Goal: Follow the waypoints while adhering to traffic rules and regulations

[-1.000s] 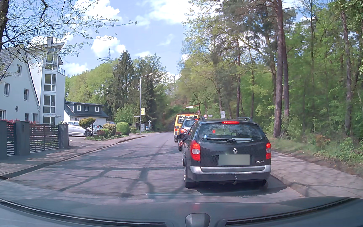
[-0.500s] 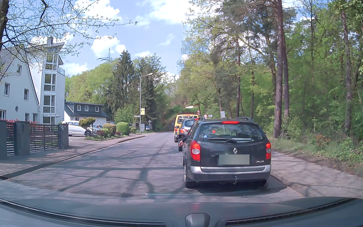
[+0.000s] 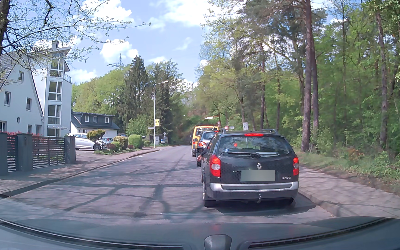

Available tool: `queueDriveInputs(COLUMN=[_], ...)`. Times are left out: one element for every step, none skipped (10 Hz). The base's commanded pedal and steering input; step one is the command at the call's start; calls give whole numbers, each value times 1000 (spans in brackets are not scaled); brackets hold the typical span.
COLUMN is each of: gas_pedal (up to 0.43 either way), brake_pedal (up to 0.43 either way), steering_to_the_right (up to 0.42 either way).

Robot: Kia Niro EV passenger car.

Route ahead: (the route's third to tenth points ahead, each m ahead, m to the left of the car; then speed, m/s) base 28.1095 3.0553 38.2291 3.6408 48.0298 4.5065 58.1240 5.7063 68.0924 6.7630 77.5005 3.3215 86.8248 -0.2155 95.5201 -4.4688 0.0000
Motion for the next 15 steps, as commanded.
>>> queueDriveInputs(gas_pedal=[0,0,0,0,0,0,0,0,0,0,0,0,0,0,0], brake_pedal=[159,159,159,165,159,159,159,159,165,159,159,159,159,159,159], steering_to_the_right=[1,1,1,2,1,1,1,1,1,1,1,1,1,1,1])
